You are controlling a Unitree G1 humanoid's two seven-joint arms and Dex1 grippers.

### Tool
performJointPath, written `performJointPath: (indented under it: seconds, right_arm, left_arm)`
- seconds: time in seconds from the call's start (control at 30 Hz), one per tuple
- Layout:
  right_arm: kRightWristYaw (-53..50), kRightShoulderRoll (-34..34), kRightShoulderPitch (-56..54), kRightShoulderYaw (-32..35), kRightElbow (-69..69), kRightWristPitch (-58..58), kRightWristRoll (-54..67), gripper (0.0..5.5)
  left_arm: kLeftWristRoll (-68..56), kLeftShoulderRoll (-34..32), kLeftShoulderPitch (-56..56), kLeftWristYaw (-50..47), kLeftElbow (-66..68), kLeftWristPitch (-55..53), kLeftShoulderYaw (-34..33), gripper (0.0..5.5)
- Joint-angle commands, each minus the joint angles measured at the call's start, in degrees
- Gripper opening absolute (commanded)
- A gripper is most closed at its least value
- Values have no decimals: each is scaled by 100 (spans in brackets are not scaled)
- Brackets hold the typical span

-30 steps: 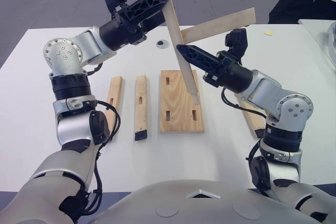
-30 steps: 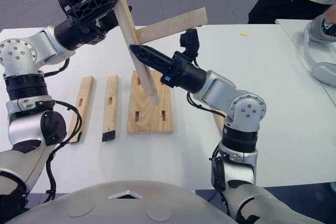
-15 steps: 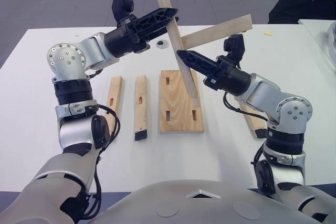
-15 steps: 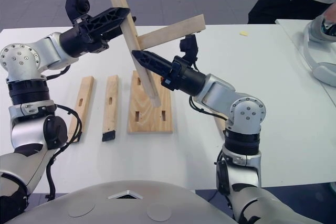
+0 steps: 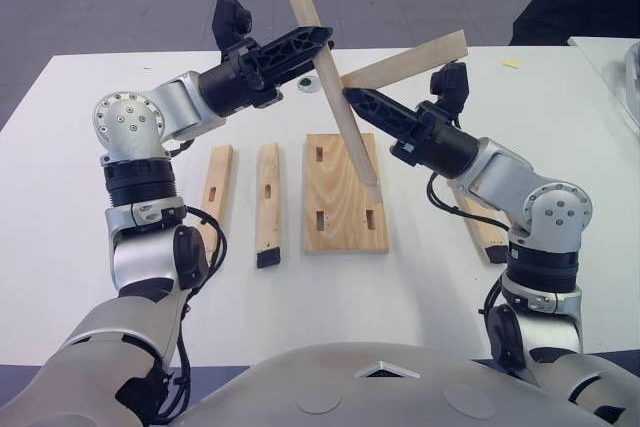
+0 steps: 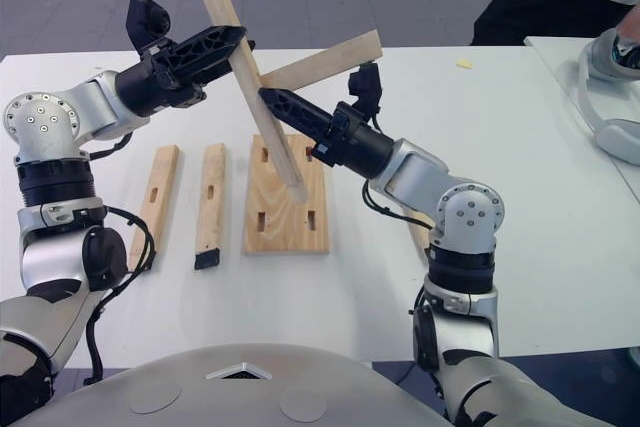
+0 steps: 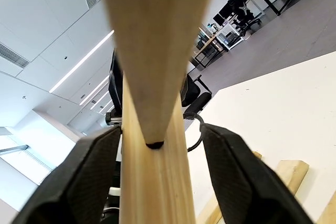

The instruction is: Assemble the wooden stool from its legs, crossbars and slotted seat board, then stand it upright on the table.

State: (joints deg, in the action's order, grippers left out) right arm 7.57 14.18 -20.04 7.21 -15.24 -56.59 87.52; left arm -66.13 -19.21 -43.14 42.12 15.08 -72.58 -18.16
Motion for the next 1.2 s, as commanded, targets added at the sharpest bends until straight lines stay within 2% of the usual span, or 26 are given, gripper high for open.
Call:
performJointPath:
  seconds: [0.03, 0.13, 0.27, 0.37, 0.47, 0.6, 0.77, 1.0, 1.1, 1.2]
  right_arm:
    - [-44, 93, 14, 26, 9, 79, -28, 349]
    - [-6, 148, 30, -21, -16, 68, -36, 404]
    - [314, 328, 132, -190, -236, -86, -53, 408]
    - [410, 371, 161, -226, -240, -21, -162, 408]
    - [511, 441, 136, -163, -215, 41, -267, 408]
    - [698, 628, 23, -15, -167, 107, -400, 408]
    - [1009, 1019, -380, 350, 85, 182, -510, 408]
    - [1184, 1114, -419, 393, 224, 161, -700, 408]
    - [1251, 1211, -404, 464, 299, 159, -812, 408]
    - [1496, 1630, -669, 728, 657, 244, -1079, 408]
  left_arm:
    - [75, -110, -18, 74, -44, 26, 24, 208]
    - [243, -218, -122, 123, 133, 229, -9, 208]
    - [899, -644, -600, 357, 884, 1056, -40, 208]
    - [1201, -935, -755, 674, 1179, 1296, 54, 208]
    - [1535, -1213, -615, 1108, 842, 1354, 472, 208]
    - [1959, -1623, -62, 1783, -295, 1676, 1123, 208]
    - [2453, -1540, 418, 1940, -864, 2844, 1154, 208]
    - [2949, -1308, 1080, 2056, -1323, 4405, 1148, 208]
    - [2544, -1128, 1375, 2580, -1381, 4982, 810, 208]
    - [2237, -1264, 1585, 3397, -1392, 5066, 756, 208]
